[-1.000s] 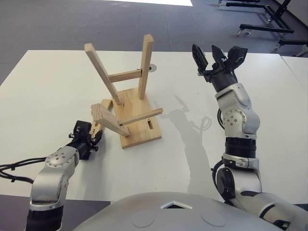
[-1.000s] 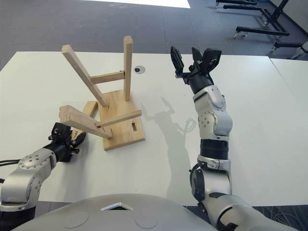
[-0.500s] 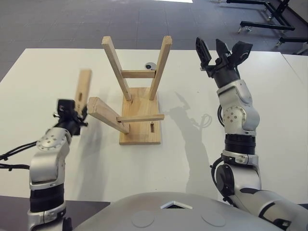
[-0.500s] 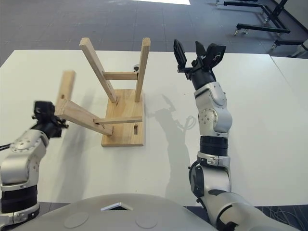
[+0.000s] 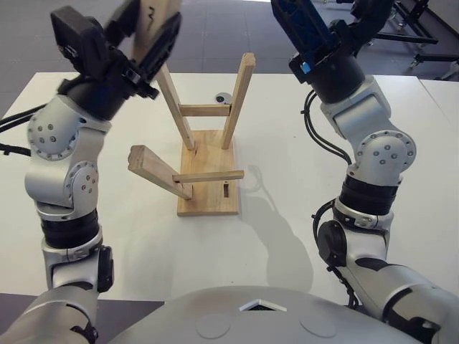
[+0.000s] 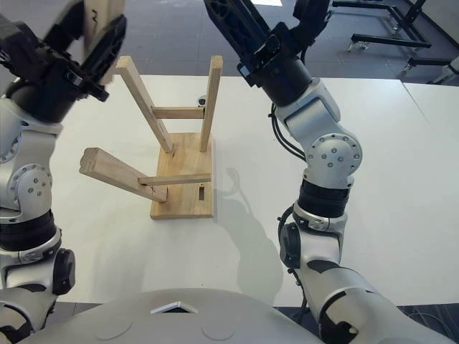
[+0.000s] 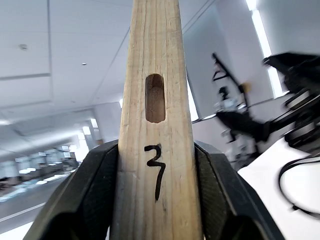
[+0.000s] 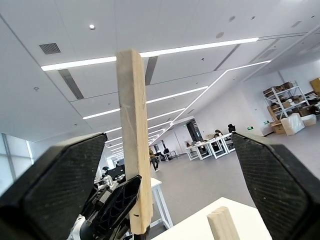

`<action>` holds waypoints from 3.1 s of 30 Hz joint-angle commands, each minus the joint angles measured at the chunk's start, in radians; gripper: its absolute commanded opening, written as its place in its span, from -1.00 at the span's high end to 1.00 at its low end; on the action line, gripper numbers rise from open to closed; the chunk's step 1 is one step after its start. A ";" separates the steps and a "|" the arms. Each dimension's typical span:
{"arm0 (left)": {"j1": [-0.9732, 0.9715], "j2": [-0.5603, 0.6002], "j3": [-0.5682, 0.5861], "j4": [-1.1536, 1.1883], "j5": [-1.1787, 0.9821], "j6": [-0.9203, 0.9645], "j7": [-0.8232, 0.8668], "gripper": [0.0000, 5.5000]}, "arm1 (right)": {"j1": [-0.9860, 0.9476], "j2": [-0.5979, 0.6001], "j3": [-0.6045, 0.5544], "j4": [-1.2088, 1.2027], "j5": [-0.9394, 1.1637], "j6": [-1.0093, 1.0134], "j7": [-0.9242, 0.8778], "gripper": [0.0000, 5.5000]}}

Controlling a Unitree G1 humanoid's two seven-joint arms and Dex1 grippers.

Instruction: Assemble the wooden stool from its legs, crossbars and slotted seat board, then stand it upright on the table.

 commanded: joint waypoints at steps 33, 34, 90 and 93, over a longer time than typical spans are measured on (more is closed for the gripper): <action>0.023 0.158 -0.041 0.093 -0.515 0.411 -0.273 0.25 | 0.051 0.017 0.094 0.025 0.064 -0.004 0.315 0.26; 0.023 0.158 -0.038 0.096 -0.513 0.409 -0.274 0.25 | 0.052 0.013 0.096 0.025 0.048 -0.013 0.319 0.26; 0.476 0.243 0.397 -0.060 -0.610 0.296 -0.084 -0.32 | 0.532 -0.183 0.284 0.073 -0.466 -0.568 0.847 0.26; 0.471 0.252 0.390 -0.054 -0.613 0.297 -0.089 -0.32 | 0.510 -0.204 0.297 0.095 -0.485 -0.566 0.867 0.26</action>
